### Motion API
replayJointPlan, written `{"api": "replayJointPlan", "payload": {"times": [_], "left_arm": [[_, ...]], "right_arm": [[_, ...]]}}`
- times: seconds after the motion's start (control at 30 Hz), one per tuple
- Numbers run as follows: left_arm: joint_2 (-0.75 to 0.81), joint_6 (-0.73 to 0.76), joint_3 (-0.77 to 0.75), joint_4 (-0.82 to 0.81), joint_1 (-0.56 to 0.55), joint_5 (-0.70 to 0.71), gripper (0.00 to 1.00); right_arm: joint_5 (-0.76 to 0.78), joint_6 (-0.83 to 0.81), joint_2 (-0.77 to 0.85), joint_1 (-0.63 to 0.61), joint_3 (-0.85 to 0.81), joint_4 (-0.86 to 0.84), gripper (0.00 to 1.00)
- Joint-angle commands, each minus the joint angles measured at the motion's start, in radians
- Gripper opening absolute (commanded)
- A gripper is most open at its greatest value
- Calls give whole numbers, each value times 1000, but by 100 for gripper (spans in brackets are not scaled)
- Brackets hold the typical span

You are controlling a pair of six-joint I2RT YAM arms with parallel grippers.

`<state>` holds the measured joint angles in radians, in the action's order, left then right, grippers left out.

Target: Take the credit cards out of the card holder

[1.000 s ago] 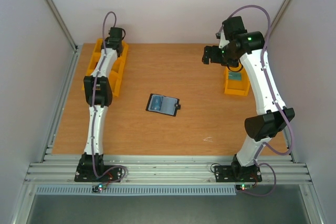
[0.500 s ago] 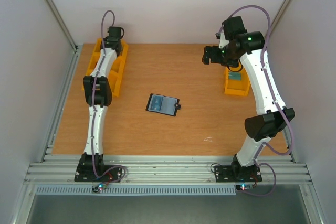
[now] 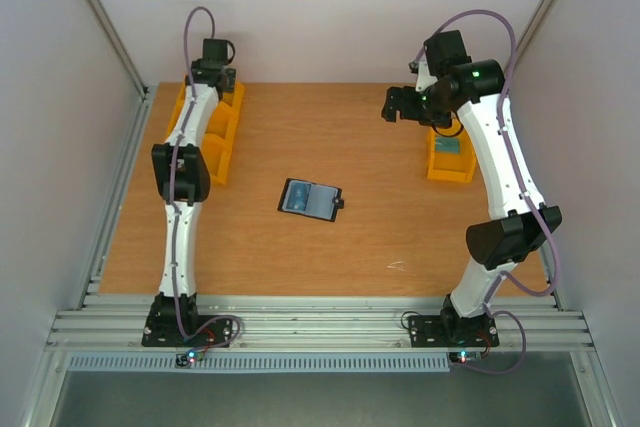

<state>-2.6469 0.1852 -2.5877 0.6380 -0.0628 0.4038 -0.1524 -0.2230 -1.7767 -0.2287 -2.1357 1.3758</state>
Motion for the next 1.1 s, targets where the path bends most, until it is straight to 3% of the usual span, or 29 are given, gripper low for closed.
{"api": "replayJointPlan", "payload": {"times": [0.0, 0.2, 0.53, 0.77, 1.07], "left_arm": [[186, -7, 4, -17, 0, -102, 81], [405, -14, 104, 110, -16, -197, 85], [819, -40, 472, 466, -60, -495, 92], [999, -105, 819, 474, -129, -604, 99], [1025, -368, 1201, 284, -158, -701, 95]], "right_arm": [[-94, -20, 56, 5, 22, -53, 99], [-245, -1, 118, -15, 155, -163, 96], [-276, 60, 133, -107, 386, -268, 90], [-297, 124, 69, -223, 494, -357, 85], [-450, 267, -127, -333, 506, -566, 70]]}}
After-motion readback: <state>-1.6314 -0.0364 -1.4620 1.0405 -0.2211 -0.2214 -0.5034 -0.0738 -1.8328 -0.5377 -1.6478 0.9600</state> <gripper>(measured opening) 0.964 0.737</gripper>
